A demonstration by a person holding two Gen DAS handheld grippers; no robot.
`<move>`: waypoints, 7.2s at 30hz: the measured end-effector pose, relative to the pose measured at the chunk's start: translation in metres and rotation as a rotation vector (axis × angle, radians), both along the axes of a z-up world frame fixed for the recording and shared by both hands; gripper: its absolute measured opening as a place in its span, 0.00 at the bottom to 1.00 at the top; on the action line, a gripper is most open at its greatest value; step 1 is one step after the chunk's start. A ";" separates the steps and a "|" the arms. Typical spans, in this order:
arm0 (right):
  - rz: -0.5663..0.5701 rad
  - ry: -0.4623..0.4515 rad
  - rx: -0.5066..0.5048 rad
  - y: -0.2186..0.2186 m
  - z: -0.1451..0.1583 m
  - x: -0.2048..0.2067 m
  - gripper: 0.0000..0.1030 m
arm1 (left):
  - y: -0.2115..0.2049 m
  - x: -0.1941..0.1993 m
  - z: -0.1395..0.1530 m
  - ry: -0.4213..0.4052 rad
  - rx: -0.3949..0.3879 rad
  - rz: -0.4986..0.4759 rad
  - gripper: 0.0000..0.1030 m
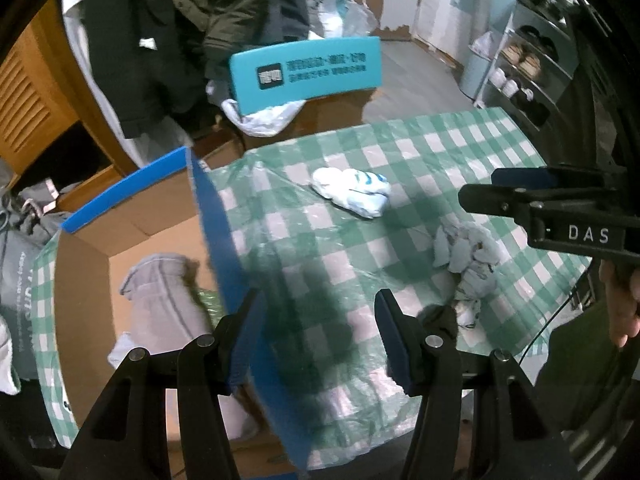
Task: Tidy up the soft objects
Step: 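Move both open tools back from the box toward the white plastic bag, then grasp the crumpled white plastic bag with the right tool while the left tool grasps the black sock, then lift and carry the white plastic bag and black sock with both tools over the box, then open both tools to drop the plastic bag and black sock into the box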
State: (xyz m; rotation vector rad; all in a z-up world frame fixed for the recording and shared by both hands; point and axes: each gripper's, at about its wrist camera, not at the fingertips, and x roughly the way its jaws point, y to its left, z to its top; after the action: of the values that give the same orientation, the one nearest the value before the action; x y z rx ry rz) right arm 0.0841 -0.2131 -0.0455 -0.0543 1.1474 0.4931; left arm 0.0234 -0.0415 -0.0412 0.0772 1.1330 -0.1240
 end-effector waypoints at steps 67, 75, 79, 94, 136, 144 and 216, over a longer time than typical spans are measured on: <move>-0.127 0.302 -0.204 -0.066 -0.149 -0.005 0.55 | -0.101 0.004 -0.131 0.293 -0.030 -0.176 0.67; -0.129 0.285 -0.186 -0.061 -0.150 -0.010 0.48 | -0.100 0.008 -0.130 0.289 -0.052 -0.152 0.37; -0.123 0.250 -0.165 -0.066 -0.133 -0.008 0.45 | -0.098 0.009 -0.126 0.278 -0.045 -0.140 0.36; -0.126 0.136 -0.111 -0.073 -0.085 -0.004 0.43 | -0.085 0.009 -0.085 0.148 -0.017 -0.101 0.35; 0.002 -0.123 0.042 -0.020 0.028 -0.017 0.43 | -0.021 -0.003 0.018 -0.082 -0.047 -0.004 0.35; 0.049 -0.135 0.058 0.007 0.038 -0.020 0.43 | 0.000 -0.011 0.029 -0.112 -0.047 0.037 0.35; 0.328 0.007 -0.002 0.229 0.011 -0.044 0.56 | 0.193 -0.056 0.001 -0.054 -0.027 0.440 0.58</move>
State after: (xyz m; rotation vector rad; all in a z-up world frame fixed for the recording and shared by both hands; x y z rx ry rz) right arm 0.0405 0.0158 -0.0348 -0.2460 1.1508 0.7827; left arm -0.0323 0.1519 -0.0402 -0.1916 1.0696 0.2534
